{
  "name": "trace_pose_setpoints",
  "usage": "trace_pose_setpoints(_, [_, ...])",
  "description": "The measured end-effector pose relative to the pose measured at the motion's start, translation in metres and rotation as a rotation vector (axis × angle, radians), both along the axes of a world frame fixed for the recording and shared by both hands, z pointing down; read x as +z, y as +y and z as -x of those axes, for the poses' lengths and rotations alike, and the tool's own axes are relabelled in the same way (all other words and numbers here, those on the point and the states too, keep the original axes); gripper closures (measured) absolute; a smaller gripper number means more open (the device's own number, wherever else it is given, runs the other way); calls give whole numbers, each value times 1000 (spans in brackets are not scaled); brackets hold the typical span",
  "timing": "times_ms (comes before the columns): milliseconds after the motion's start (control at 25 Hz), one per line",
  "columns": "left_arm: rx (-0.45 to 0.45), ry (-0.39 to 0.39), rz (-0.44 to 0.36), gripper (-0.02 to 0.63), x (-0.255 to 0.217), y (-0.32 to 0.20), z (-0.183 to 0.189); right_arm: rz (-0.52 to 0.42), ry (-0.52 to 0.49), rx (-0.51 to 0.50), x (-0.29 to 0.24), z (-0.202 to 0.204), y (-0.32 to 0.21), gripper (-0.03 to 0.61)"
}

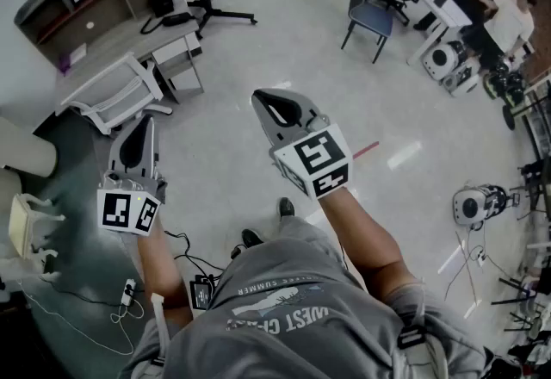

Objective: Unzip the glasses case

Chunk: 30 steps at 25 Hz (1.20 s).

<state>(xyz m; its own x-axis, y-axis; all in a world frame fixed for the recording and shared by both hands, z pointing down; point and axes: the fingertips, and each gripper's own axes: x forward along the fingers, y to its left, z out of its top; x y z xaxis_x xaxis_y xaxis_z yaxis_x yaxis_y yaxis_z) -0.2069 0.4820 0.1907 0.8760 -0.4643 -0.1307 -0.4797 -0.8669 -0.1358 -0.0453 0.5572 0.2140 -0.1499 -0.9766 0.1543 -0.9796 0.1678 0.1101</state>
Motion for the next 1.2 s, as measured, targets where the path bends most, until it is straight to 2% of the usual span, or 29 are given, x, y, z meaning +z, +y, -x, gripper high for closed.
trace_pose_setpoints(480, [-2, 22, -4, 615, -1, 4, 7, -14, -9, -14, -3, 6, 5, 568])
trace_pose_setpoints(720, [-12, 8, 7, 615, 4, -1, -7, -19, -30, -35, -5, -9, -4, 568])
trace_pose_setpoints(920, [-61, -21, 23, 615, 12, -25, -16, -18, -56, -69, 2, -28, -40, 568])
trace_pose_setpoints(1200, [-175, -62, 40, 615, 23, -73, -26, -4, -103, -167, 21, -52, -108, 568])
